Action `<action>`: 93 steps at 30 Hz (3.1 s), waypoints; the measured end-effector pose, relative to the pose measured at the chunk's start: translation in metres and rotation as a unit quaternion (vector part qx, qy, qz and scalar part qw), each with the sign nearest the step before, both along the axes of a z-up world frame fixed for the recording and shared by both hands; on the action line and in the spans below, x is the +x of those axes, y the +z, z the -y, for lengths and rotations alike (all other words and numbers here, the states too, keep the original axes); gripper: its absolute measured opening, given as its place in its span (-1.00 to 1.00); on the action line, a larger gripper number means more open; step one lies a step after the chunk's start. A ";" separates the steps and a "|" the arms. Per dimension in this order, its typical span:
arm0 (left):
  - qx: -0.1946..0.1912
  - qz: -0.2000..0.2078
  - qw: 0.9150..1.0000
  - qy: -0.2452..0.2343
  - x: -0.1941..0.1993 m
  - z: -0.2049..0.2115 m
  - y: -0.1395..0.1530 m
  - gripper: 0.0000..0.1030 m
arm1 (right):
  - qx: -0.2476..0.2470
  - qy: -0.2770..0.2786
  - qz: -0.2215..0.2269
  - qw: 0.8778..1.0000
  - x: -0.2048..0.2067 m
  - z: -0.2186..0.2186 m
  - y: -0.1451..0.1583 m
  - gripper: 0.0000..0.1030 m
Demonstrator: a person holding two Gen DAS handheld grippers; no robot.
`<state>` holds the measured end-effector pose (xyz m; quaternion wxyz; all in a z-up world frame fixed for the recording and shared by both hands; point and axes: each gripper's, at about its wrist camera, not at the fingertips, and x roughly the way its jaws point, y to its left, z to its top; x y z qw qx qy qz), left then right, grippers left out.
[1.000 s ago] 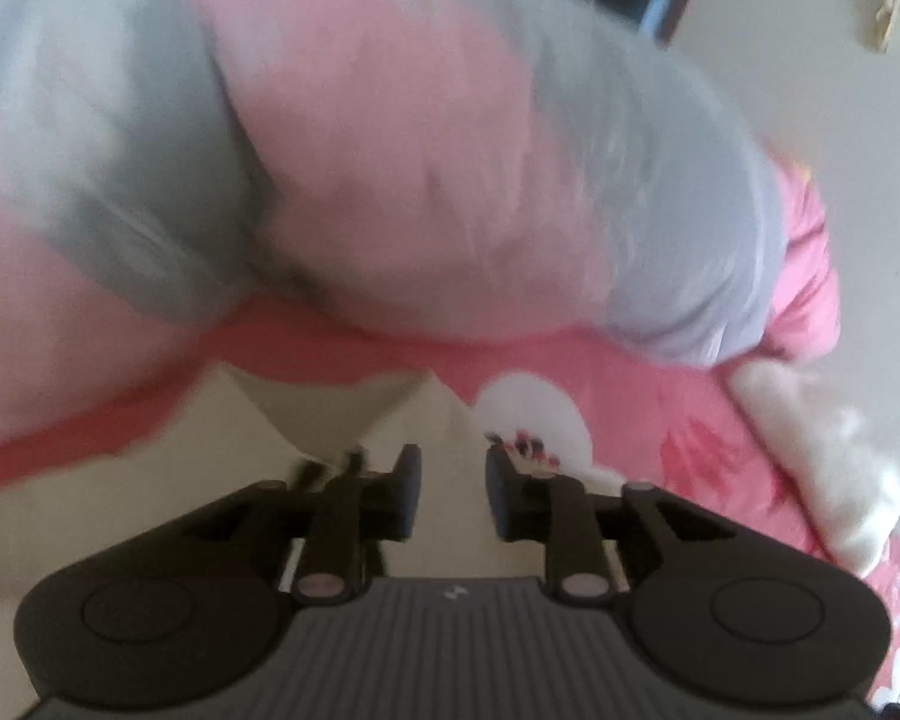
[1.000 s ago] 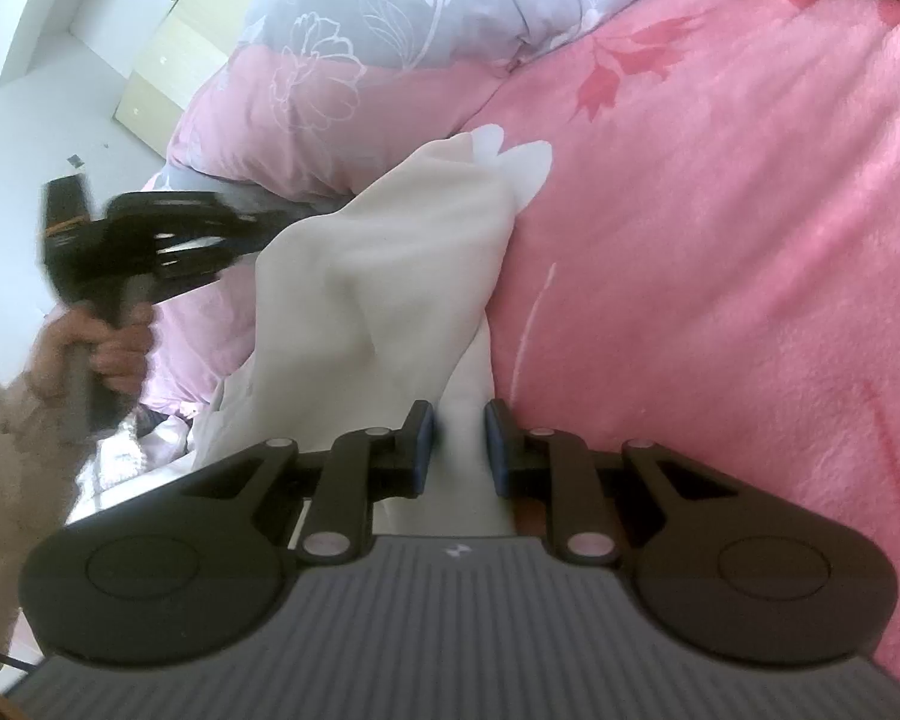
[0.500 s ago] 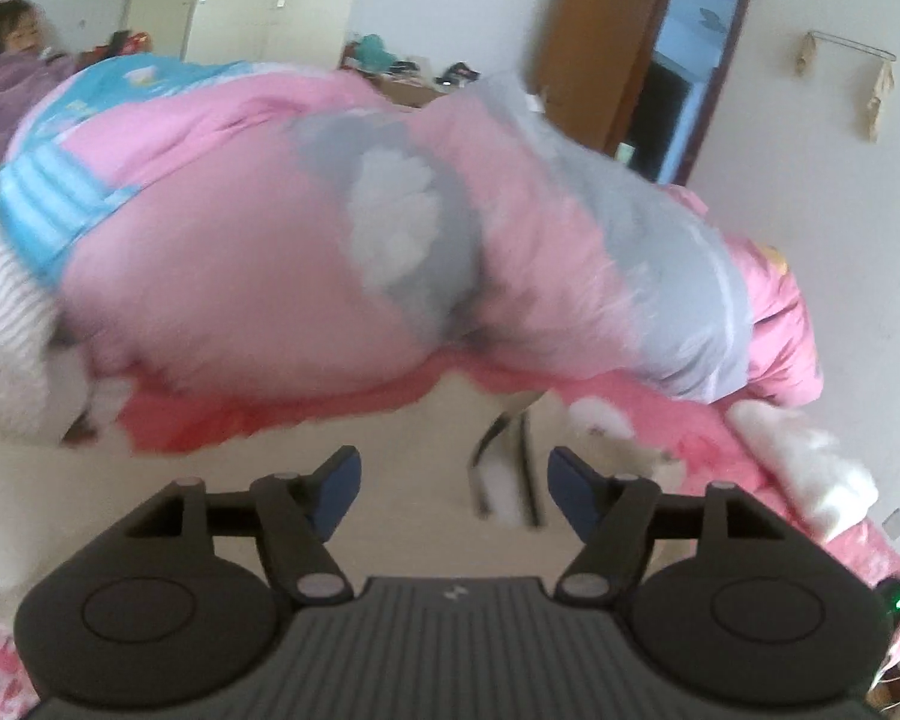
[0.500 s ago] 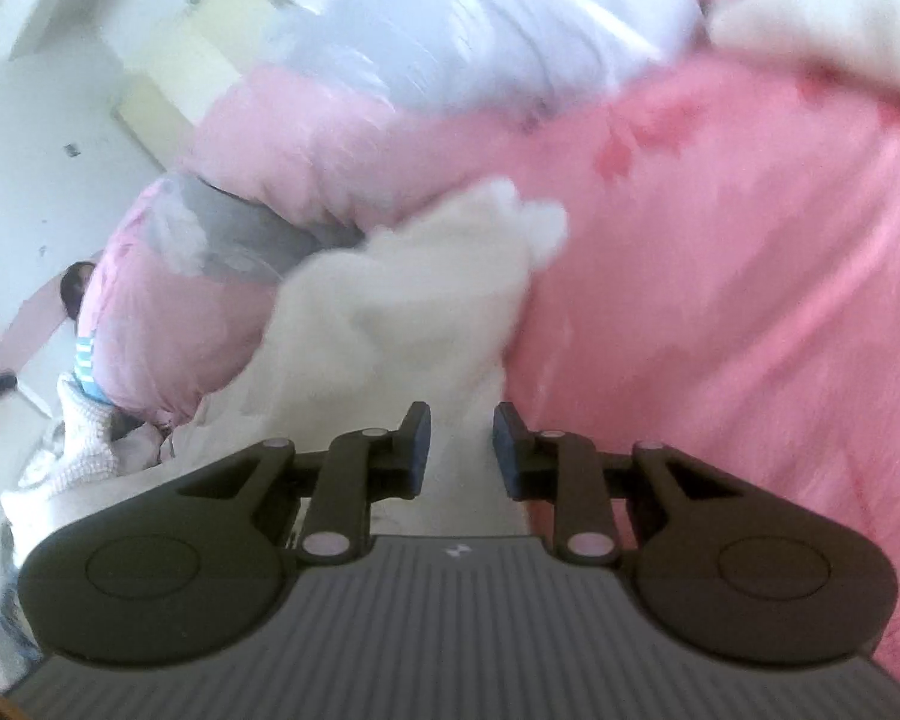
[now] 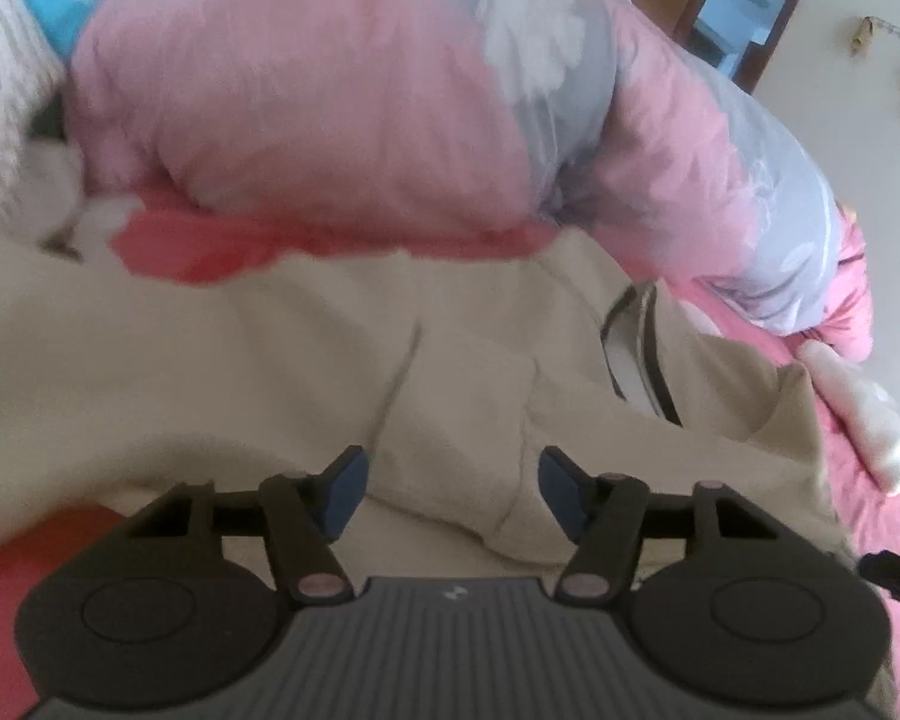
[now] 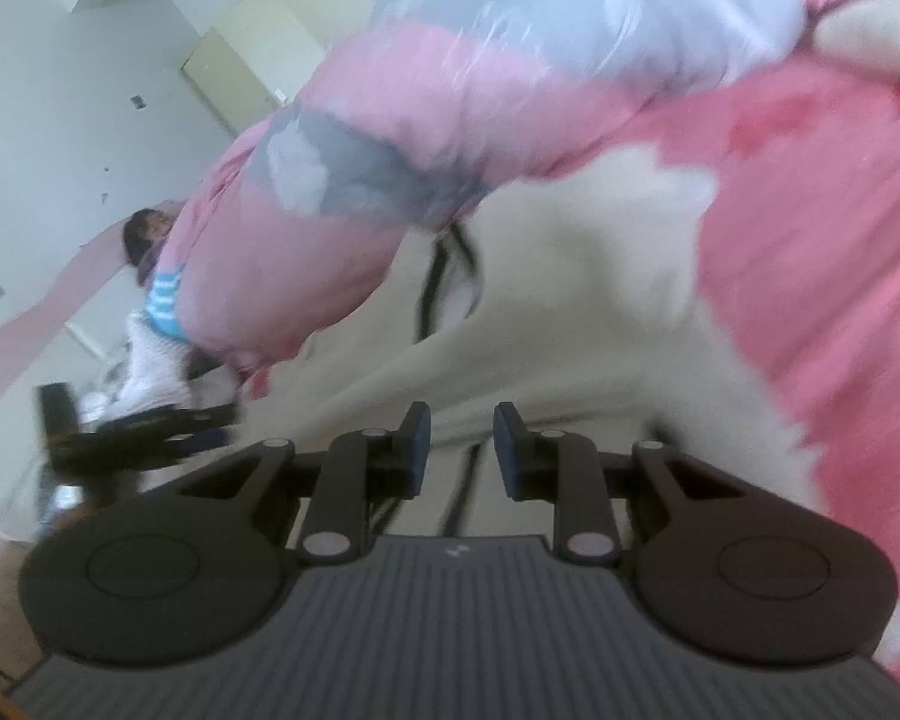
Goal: Fold clothes
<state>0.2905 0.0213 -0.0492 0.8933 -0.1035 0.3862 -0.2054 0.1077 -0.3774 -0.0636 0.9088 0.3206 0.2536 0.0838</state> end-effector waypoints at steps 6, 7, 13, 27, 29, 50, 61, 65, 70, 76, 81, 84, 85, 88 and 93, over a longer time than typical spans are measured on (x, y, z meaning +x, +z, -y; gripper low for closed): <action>-0.006 -0.005 1.000 -0.014 -0.016 0.001 -0.019 0.15 | 0.096 0.027 -0.039 0.994 0.027 -0.021 -0.020 -0.55; -0.014 -0.008 1.000 -0.014 -0.016 0.000 -0.022 0.15 | 0.112 0.025 -0.048 0.992 0.032 -0.023 -0.025 -0.55; -0.072 -0.016 0.997 0.020 0.000 -0.008 -0.032 0.15 | 0.148 0.004 -0.076 0.986 0.045 -0.029 -0.045 -0.55; -0.065 -0.012 0.990 0.127 -0.001 0.009 -0.017 -0.76 | 0.171 -0.005 -0.059 0.983 0.030 -0.021 -0.047 -0.55; -0.083 -0.002 0.987 0.135 -0.016 0.002 0.002 -0.76 | 0.174 -0.008 -0.054 0.983 0.023 -0.018 -0.043 -0.55; -0.089 -0.008 0.973 0.214 -0.134 -0.092 0.021 0.15 | 0.124 -0.019 -0.034 0.992 -0.018 -0.020 -0.018 -0.55; -0.027 -0.003 0.985 0.170 -0.110 -0.071 0.008 -0.85 | 0.116 -0.033 -0.043 0.992 -0.020 -0.015 -0.024 -0.55; -0.042 0.035 0.982 0.181 -0.128 -0.077 0.034 -0.85 | 0.110 -0.040 -0.040 0.992 -0.021 -0.009 -0.026 -0.55; 0.017 -0.018 0.984 0.175 -0.125 -0.079 0.024 -0.76 | 0.096 -0.046 -0.034 0.994 -0.020 -0.002 -0.025 -0.55; 0.067 0.018 0.969 0.236 -0.135 -0.088 0.040 -0.45 | 0.087 -0.048 -0.009 0.995 -0.008 0.018 -0.018 -0.55; 0.072 0.046 0.983 0.163 -0.103 -0.039 0.075 0.14 | 0.097 -0.061 0.020 0.993 0.021 0.050 -0.008 -0.55; 0.037 0.035 0.996 0.077 -0.061 0.016 0.091 0.52 | 0.103 -0.068 0.037 0.992 0.039 0.069 -0.002 -0.55; 0.017 0.024 0.998 0.048 -0.045 0.035 0.093 0.55 | 0.106 -0.069 0.040 0.991 0.045 0.075 -0.002 -0.55; -0.048 -0.033 0.998 -0.027 0.012 0.099 0.089 0.55 | 0.124 -0.062 0.030 0.990 0.064 0.082 -0.016 -0.55; -0.111 -0.134 0.979 -0.103 0.100 0.203 0.063 0.54 | 0.148 -0.059 -0.013 0.987 0.071 0.085 -0.048 -0.55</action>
